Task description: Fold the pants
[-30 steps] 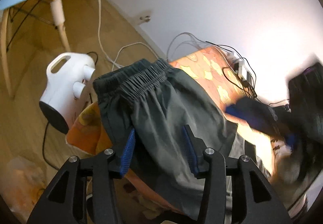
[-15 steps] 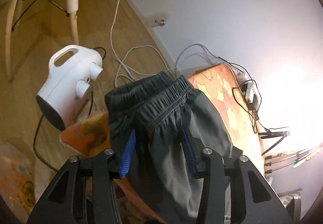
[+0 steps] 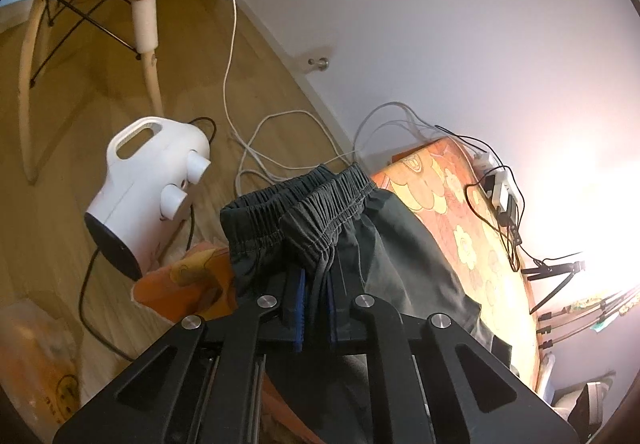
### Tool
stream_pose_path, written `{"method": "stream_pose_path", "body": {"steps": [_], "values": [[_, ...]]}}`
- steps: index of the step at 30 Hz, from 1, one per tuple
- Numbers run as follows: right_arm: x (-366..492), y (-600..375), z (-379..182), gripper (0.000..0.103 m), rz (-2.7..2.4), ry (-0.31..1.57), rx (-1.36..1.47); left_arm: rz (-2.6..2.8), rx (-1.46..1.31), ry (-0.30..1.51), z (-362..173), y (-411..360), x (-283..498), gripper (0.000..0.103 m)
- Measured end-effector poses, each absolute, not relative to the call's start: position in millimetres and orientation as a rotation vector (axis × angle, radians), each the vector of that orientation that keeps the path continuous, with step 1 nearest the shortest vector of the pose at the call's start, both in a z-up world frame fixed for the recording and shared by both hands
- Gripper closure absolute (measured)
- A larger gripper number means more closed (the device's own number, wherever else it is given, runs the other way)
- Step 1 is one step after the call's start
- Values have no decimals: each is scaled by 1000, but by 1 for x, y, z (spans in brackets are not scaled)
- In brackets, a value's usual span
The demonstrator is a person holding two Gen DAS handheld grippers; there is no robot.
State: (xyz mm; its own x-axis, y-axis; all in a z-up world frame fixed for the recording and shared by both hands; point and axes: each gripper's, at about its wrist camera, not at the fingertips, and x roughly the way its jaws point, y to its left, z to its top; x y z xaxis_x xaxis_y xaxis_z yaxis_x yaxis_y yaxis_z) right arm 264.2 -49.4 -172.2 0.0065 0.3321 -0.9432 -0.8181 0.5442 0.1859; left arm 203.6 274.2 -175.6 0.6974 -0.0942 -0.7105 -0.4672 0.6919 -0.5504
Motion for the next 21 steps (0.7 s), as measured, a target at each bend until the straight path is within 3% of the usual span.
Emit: {"method": "stream_pose_path", "body": {"steps": [3, 5, 6, 7, 16, 21], "values": [[261, -64, -173, 49, 940, 1276, -515, 235, -787, 791, -177, 274, 204, 96], [255, -69, -176, 65, 941, 1292, -533, 234, -782, 793, -177, 274, 203, 96], [251, -69, -177, 82, 935, 1296, -550, 235, -778, 792, -177, 273, 203, 96], [246, -69, -178, 92, 919, 1293, -576, 233, -774, 791, -176, 272, 203, 96], [201, -55, -138, 98, 829, 1136, -564, 255, -703, 727, -159, 275, 197, 97], [194, -37, -154, 98, 764, 1137, -648, 298, -722, 788, -181, 285, 199, 97]]}}
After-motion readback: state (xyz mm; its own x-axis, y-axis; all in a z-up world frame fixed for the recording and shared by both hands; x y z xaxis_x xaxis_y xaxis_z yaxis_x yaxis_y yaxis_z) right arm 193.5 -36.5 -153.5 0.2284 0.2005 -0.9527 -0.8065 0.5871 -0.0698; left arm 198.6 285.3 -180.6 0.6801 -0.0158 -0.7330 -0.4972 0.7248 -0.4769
